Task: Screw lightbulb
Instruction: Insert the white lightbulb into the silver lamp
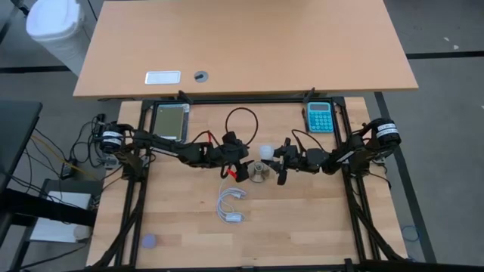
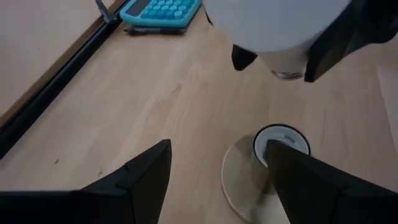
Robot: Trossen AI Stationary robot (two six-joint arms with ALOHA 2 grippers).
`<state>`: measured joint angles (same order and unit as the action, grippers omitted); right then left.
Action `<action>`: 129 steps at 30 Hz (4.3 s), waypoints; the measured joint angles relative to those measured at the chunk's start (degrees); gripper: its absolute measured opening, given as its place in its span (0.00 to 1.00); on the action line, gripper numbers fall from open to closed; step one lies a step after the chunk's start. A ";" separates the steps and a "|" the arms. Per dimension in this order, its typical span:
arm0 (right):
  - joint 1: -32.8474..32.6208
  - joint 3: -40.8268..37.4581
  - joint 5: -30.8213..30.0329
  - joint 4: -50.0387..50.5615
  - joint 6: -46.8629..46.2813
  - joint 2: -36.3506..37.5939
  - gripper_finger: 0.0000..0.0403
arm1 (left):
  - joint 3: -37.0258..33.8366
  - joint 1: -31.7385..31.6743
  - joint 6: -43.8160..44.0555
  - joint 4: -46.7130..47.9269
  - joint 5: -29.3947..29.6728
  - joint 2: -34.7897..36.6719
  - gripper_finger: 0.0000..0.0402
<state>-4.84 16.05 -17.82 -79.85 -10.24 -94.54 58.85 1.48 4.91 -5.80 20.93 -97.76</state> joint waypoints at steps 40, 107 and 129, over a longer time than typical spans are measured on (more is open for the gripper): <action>-0.17 8.31 1.58 -9.84 2.12 -18.74 0.39 | -0.09 0.13 -1.49 5.15 4.57 4.59 0.66; 0.11 4.76 0.55 -8.33 4.46 -18.29 0.42 | -11.17 3.78 7.27 -33.42 -3.21 -16.09 0.66; 0.11 4.74 0.57 -8.31 4.46 -18.32 0.42 | -11.17 2.48 2.79 -38.94 -3.23 -16.09 0.66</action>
<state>-4.73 20.80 -17.26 -88.16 -5.78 -112.86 47.68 3.96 7.69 -44.74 17.70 -113.84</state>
